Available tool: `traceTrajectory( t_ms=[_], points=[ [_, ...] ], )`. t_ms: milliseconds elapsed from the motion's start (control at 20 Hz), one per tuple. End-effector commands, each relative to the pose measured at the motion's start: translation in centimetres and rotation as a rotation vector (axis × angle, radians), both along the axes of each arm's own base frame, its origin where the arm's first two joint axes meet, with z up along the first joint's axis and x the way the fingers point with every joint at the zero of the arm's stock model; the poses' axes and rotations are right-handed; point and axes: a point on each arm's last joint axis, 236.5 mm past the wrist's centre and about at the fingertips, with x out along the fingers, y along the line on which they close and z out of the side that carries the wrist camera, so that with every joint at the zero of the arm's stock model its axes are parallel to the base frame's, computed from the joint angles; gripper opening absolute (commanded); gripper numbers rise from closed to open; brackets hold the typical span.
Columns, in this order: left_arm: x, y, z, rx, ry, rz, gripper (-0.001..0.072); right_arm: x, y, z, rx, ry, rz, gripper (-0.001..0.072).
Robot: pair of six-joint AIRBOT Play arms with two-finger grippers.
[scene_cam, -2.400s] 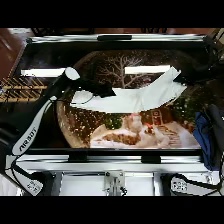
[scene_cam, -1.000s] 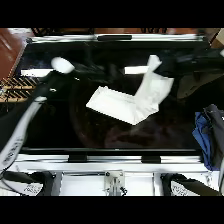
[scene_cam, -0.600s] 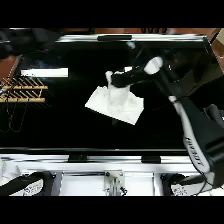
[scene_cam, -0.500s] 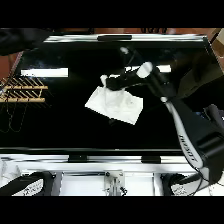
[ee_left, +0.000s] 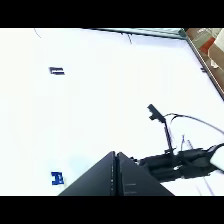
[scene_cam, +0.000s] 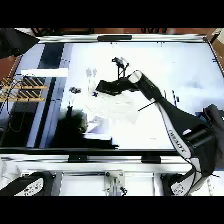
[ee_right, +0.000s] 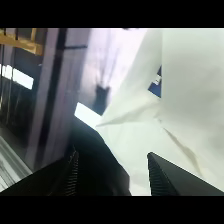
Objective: Fold the shirts.
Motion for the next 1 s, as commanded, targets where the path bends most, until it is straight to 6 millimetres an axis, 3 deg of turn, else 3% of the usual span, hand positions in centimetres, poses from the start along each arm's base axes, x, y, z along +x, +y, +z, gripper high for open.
traceTrajectory(
  t_ms=[0,100,200,250,300,350,600,800,950],
  points=[
    [0.1,0.1,-0.4,0.007,0.01,0.0,0.0027,-1.0,-8.4,0.8,-0.196,0.05,-0.002,0.0543],
    [0.1,0.1,-0.4,0.007,0.012,0.0,0.0027,-1.7,-17.1,0.3,-0.41,0.121,-0.076,0.0543],
    [0.1,0.2,-0.4,0.008,0.012,0.001,0.0027,-4.0,-24.6,-1.1,-0.551,0.272,-0.118,0.0544],
    [0.1,0.2,-0.4,0.008,0.012,0.001,0.0027,-5.2,-26.4,-2.0,-0.547,0.35,-0.132,0.0544],
    [0.2,0.2,-0.5,0.008,0.012,0.002,0.0027,-6.3,-27.0,-3.2,-0.499,0.416,-0.137,0.0546],
    [0.2,0.2,-0.5,0.008,0.012,0.002,0.0027,-6.8,-26.4,-4.2,-0.421,0.452,-0.137,0.0675],
    [0.2,0.2,-0.5,0.007,0.013,0.002,0.0027,-6.3,-22.5,-9.8,-0.16,0.465,-0.249,0.0678],
    [0.2,0.2,-0.5,0.003,0.016,0.004,0.0027,-5.6,-20.3,-11.9,-0.06,0.475,-0.24,0.0678],
    [0.2,0.2,-0.5,-0.001,0.019,0.006,0.0027,-3.9,-18.8,-13.1,-0.026,0.446,-0.283,0.0678]
  ],
)
